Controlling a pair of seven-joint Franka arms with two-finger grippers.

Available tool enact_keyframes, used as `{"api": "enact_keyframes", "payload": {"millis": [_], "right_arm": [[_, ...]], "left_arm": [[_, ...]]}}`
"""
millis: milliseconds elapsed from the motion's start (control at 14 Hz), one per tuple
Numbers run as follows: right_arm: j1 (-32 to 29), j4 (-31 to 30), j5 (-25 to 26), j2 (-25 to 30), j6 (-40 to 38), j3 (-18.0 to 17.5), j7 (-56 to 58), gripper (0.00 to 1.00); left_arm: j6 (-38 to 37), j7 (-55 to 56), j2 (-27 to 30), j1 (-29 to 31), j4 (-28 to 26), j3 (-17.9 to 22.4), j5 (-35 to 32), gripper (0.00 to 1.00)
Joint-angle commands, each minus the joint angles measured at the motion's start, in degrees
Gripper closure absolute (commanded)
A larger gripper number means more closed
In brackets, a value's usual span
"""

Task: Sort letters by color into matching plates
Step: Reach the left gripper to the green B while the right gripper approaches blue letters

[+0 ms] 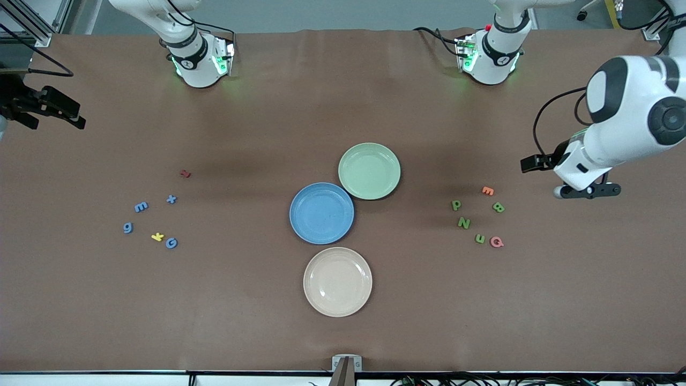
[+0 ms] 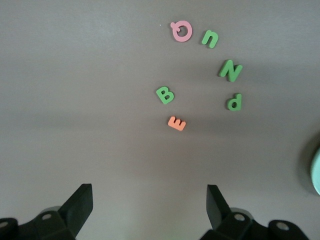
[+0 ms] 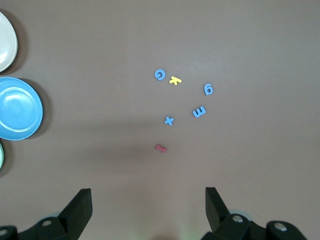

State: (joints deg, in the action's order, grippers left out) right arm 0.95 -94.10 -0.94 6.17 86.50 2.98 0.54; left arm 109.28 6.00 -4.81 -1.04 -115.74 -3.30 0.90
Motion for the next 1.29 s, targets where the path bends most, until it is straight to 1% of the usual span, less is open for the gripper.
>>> {"api": "enact_keyframes", "payload": {"millis": [0, 143, 357, 571, 786, 857, 1000, 1143, 1214], "right_arm": [[-1.13, -1.79, 0.41, 2.26, 0.42, -0.61, 0.25, 0.0], [-1.13, -1.61, 0.41, 2.26, 0.42, -0.69, 0.25, 0.0], [-1.04, -1.44, 0.41, 2.09, 0.07, -0.78, -0.01, 0.0], [-1.22, -0.56, 0.41, 1.13, -0.45, -0.7, -0.19, 0.0], [-1.39, -0.39, 0.59, -3.18, -0.55, -0.69, 0.6, 0.0], [-1.57, -0.3, 0.67, -3.62, 1.2, -0.69, 0.6, 0.0], [-1.74, -0.12, 0.59, -6.25, 3.32, -0.52, 0.6, 0.0], [-1.75, 0.14, 1.37, -8.62, 5.77, -0.34, 0.77, 0.0], [-1.66, 0.14, 1.81, -10.11, 6.39, -0.34, 0.69, 0.0]], "left_arm": [[6.27, -0.02, -2.74, 0.34, -2.81, -0.22, -1.25, 0.0], [9.45, 0.07, -4.67, 0.34, -3.87, -0.22, -1.26, 0.0], [16.29, 0.15, -6.61, 0.52, -6.94, -0.22, -1.26, 0.0], [20.96, 0.24, -8.72, 0.43, -8.53, -0.22, -1.26, 0.0], [26.85, 0.24, -11.35, 0.52, -10.11, -0.13, -1.26, 0.0], [28.61, 0.24, -12.32, 0.6, -10.29, -0.04, -1.26, 0.0], [31.68, 0.24, -14.16, 0.6, -10.29, -0.04, -1.26, 0.01], [34.5, 0.24, -16.01, 0.6, -10.29, -0.04, -1.26, 0.02], [35.21, 0.42, -16.89, 0.6, -10.2, -0.04, -1.26, 0.05]]}}
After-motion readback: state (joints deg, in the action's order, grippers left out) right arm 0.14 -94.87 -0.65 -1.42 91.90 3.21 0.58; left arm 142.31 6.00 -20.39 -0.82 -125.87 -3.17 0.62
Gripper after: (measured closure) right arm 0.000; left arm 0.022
